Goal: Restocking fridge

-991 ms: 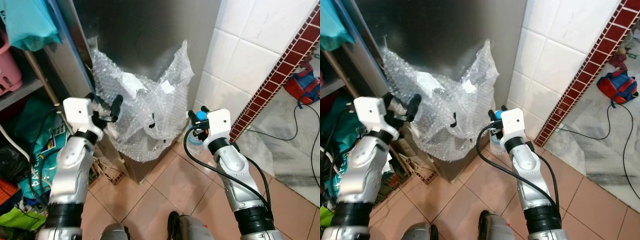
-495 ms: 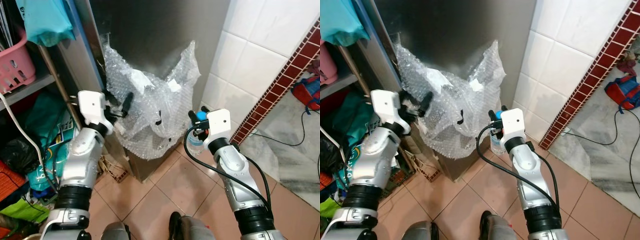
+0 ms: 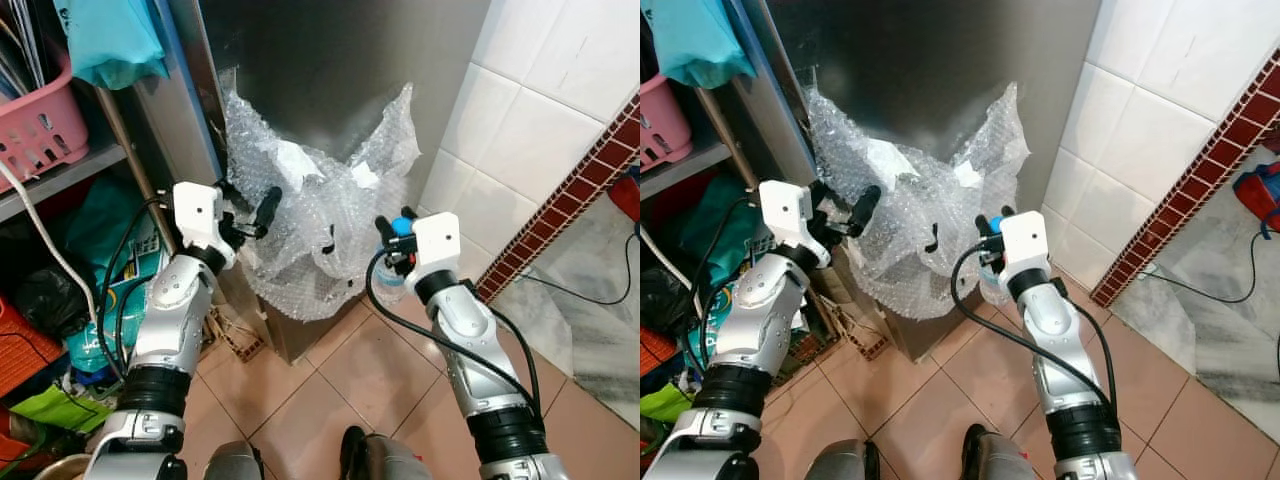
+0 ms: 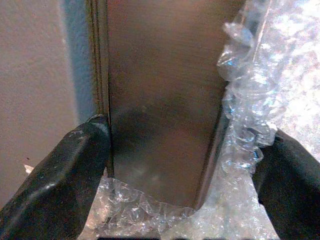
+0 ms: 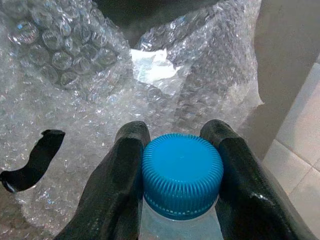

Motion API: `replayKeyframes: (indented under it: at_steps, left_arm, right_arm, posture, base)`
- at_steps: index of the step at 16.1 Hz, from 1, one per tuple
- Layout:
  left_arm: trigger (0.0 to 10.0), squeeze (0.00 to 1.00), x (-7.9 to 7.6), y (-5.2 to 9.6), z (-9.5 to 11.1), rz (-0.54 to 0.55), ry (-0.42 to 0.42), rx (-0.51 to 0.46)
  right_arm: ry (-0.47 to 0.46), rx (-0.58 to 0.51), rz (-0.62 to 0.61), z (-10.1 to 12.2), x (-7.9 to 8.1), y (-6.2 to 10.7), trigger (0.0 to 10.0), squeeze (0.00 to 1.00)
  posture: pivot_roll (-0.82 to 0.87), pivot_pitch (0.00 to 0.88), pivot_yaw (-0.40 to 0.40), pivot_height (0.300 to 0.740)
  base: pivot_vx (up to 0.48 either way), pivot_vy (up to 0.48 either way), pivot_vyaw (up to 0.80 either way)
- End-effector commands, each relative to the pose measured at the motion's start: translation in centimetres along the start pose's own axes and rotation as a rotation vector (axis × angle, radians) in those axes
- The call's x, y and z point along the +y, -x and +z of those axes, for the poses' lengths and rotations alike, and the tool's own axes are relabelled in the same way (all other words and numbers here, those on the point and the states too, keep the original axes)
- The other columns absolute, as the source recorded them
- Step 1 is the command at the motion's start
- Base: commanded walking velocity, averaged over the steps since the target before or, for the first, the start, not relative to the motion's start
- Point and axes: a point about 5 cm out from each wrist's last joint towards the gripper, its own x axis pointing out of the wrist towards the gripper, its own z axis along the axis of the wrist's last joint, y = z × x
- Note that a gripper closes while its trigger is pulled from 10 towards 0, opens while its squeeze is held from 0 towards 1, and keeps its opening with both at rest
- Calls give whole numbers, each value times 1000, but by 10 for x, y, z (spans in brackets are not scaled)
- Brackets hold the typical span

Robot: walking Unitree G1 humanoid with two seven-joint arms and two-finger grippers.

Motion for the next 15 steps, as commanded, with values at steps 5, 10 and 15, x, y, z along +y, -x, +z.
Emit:
replayKeyframes:
  at_steps: [5,10,15]
  left_arm:
    - [10000,0,-45,-12,-17,-213,10,84]
    - [10000,0,-60,-13,-20,-263,17,80]
    - [10000,0,-68,-11,-21,-268,25,69]
  right_arm:
    - [29,25,-171,-3,-22,6,10000,0]
    - [70,66,-274,-11,-34,16,10000,0]
    - [79,97,-335,-15,-41,19,10000,0]
  posture:
    - [-1,91,7,740]
    - [-4,93,8,740]
    - [-3,93,8,740]
  base:
    - [0,0,-114]
    - [0,0,-800]
    - [0,0,-800]
